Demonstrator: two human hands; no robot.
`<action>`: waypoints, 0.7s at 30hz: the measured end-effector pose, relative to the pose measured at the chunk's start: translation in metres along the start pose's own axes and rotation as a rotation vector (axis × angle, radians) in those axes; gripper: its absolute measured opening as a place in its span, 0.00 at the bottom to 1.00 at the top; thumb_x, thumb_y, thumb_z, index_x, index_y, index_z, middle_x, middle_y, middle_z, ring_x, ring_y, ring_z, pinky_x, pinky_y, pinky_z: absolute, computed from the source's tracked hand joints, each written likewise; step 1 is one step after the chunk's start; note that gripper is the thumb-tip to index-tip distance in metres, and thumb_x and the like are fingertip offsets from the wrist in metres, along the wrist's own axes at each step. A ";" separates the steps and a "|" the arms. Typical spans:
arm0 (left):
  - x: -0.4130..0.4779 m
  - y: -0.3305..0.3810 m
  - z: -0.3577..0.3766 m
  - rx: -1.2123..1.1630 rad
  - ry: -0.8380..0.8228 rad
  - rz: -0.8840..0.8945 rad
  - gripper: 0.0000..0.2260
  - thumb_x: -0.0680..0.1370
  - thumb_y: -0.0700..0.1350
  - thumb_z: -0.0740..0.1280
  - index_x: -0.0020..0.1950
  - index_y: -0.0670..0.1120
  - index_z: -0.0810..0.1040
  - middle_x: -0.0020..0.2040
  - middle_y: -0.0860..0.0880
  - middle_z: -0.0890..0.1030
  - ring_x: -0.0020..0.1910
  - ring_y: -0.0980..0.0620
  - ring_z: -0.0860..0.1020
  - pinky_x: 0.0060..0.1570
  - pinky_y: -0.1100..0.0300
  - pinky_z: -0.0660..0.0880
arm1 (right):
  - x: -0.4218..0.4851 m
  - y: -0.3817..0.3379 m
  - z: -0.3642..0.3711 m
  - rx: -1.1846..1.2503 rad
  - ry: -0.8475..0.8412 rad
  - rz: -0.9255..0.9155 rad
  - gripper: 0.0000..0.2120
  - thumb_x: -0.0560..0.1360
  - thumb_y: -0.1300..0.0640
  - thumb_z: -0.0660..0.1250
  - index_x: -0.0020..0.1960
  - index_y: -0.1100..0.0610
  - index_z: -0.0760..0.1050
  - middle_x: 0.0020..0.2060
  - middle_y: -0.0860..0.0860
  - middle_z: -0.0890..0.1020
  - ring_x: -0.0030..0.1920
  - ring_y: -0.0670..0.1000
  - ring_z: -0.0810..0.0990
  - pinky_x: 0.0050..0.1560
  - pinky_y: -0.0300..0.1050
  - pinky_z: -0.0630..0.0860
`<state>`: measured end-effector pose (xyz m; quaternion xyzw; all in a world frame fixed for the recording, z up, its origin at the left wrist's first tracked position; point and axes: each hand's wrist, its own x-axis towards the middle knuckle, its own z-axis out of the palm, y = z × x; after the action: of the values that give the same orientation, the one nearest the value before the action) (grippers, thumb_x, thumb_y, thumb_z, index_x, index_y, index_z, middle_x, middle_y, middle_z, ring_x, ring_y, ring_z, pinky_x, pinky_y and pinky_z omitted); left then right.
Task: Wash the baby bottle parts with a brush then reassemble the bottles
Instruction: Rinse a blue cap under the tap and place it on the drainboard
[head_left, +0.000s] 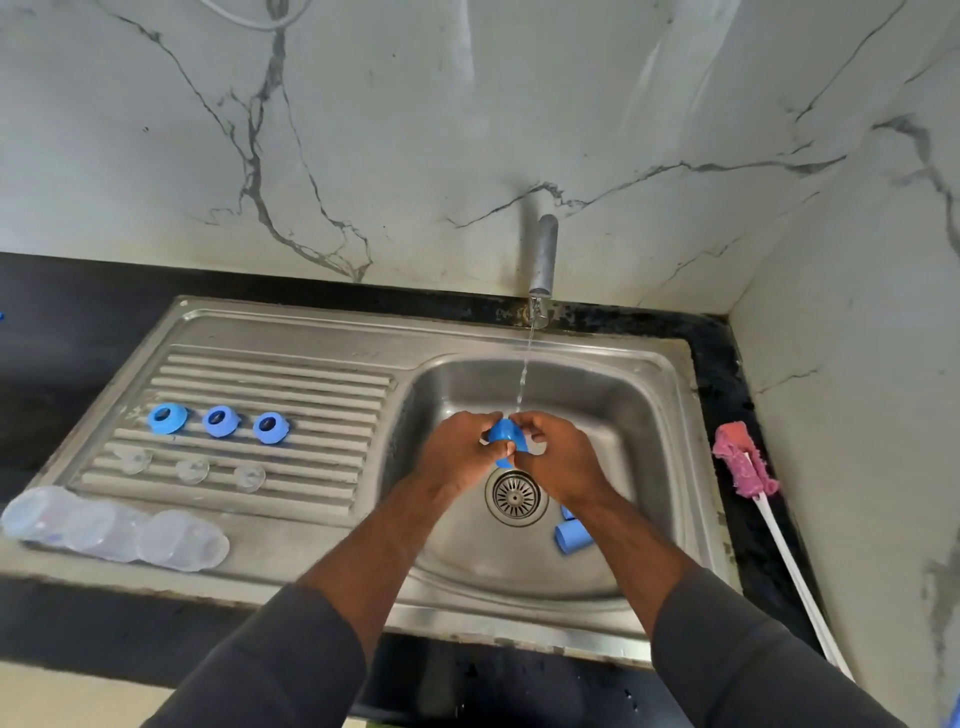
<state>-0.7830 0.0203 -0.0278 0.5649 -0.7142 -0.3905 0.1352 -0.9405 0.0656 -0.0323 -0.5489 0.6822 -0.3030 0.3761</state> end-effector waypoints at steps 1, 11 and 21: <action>-0.001 0.000 0.000 0.003 -0.006 -0.004 0.23 0.77 0.51 0.71 0.71 0.46 0.76 0.61 0.46 0.82 0.55 0.47 0.82 0.59 0.49 0.79 | -0.001 -0.001 -0.001 -0.011 -0.008 -0.013 0.20 0.70 0.60 0.76 0.60 0.51 0.80 0.50 0.42 0.81 0.50 0.41 0.78 0.48 0.25 0.69; -0.008 0.014 0.011 0.132 -0.043 0.018 0.18 0.82 0.50 0.65 0.68 0.41 0.77 0.54 0.38 0.80 0.54 0.40 0.80 0.49 0.56 0.72 | -0.009 0.011 -0.009 -0.093 -0.043 -0.088 0.19 0.71 0.57 0.75 0.61 0.51 0.78 0.53 0.46 0.83 0.53 0.47 0.80 0.57 0.48 0.78; -0.042 -0.018 -0.066 0.058 0.060 0.020 0.14 0.80 0.45 0.67 0.65 0.43 0.80 0.59 0.44 0.82 0.59 0.46 0.79 0.55 0.59 0.71 | 0.026 -0.046 0.041 -0.165 -0.004 -0.168 0.21 0.68 0.59 0.77 0.60 0.54 0.79 0.53 0.51 0.82 0.50 0.51 0.81 0.51 0.42 0.75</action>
<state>-0.7148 0.0309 0.0133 0.5730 -0.7264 -0.3511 0.1442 -0.8849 0.0307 -0.0202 -0.6339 0.6556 -0.2751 0.3044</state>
